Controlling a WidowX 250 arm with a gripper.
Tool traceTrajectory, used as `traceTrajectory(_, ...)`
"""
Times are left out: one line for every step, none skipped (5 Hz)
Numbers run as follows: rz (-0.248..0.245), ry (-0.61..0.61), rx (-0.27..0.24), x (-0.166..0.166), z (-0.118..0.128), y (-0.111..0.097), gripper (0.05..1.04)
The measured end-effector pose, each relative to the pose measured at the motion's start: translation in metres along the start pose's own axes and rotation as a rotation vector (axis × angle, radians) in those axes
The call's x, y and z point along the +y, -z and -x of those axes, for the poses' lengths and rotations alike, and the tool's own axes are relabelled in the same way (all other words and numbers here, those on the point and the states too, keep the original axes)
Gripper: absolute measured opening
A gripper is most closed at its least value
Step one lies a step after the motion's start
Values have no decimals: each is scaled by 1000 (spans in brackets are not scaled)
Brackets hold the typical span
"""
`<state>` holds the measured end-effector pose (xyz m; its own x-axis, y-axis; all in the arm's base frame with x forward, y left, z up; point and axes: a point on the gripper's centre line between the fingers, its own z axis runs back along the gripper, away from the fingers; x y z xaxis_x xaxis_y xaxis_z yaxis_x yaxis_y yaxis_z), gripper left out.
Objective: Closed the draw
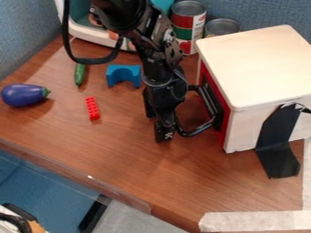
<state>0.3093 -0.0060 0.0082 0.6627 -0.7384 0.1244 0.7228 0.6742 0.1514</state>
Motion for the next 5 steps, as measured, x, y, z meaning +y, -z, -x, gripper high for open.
traceTrajectory(17, -86, 36, 4, 19, -8, 1000)
traceTrajectory(1, -182, 13, 13, 38, -39, 1000)
traceTrajectory(7, -249, -49, 18, 58, -80, 1000)
traceTrajectory(20, -267, -90, 16, 68, -103, 1000)
traceTrajectory(43, -323, -111, 13, 84, -129, 1000)
